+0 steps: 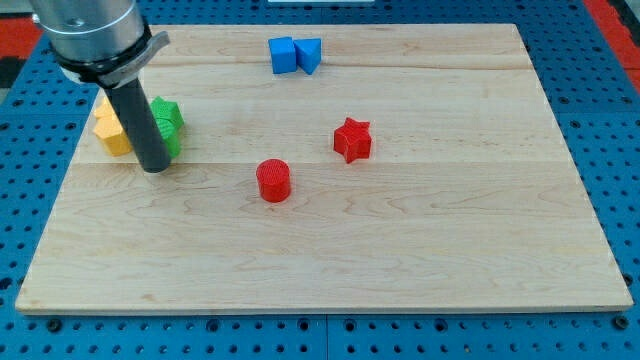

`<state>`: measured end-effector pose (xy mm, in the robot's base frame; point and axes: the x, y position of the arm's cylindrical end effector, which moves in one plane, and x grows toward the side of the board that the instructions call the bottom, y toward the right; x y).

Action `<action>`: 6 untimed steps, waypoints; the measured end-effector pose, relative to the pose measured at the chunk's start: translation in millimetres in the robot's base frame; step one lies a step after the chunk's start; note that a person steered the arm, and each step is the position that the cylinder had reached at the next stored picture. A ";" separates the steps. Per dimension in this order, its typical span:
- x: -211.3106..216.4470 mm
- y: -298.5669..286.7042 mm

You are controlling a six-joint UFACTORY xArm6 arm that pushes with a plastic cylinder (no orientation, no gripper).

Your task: Slide the red circle to the center

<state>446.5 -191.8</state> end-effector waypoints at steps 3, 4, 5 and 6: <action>71.3 114.9; 40.9 142.7; 10.6 162.9; 3.0 195.4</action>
